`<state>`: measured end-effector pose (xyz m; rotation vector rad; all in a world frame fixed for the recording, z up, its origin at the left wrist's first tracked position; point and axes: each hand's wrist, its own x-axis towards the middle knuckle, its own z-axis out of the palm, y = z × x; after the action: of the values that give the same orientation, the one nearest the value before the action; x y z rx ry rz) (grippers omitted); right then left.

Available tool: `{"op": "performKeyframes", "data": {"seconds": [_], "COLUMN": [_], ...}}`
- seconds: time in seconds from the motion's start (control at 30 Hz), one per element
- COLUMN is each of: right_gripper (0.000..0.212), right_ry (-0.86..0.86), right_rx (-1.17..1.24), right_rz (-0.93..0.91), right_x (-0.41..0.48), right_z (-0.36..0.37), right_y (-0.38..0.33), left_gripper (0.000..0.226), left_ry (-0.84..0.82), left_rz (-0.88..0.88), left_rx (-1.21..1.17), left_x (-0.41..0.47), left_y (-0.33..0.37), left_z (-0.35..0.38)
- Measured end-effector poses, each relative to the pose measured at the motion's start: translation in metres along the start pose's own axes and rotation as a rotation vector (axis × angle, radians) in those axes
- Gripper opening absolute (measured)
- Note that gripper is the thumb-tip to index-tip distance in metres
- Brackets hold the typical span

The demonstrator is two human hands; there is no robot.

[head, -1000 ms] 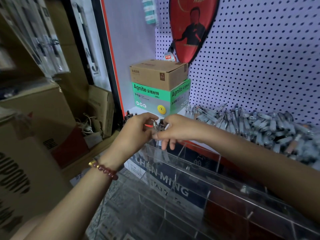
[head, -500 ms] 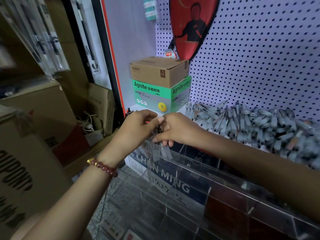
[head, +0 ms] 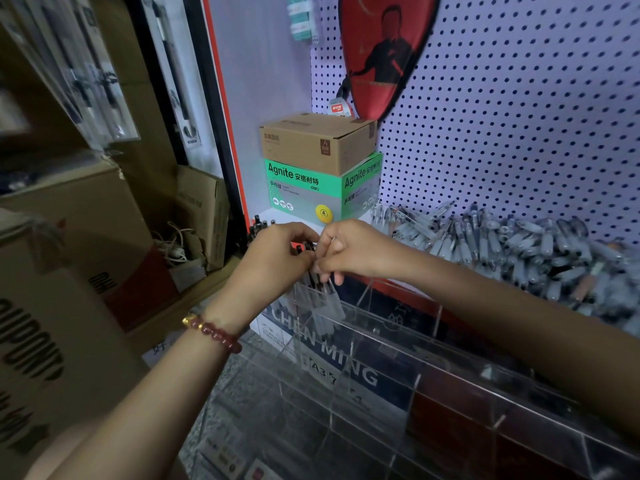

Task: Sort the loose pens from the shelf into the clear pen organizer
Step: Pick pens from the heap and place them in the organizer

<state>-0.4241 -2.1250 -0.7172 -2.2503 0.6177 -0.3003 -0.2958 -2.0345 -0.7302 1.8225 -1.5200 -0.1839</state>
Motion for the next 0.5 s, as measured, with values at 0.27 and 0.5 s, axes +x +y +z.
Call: {"op": "performKeyframes", "data": {"seconds": [0.27,0.5], "right_gripper": [0.009,0.016], "right_ry": [-0.051,0.406], "right_rx": [-0.039,-0.19], "right_rz": [0.06,0.324], "right_x": [0.0,-0.003], "right_z": [-0.034,-0.102], "right_y": [-0.001,0.071], "left_gripper": [0.024,0.022], "left_ry": [0.035,0.21], "left_rz": [-0.024,0.098], "left_rx": [-0.051,-0.038], "left_x": [0.0,-0.001], "left_y": [0.003,0.015], "left_z": [-0.001,-0.002]}}
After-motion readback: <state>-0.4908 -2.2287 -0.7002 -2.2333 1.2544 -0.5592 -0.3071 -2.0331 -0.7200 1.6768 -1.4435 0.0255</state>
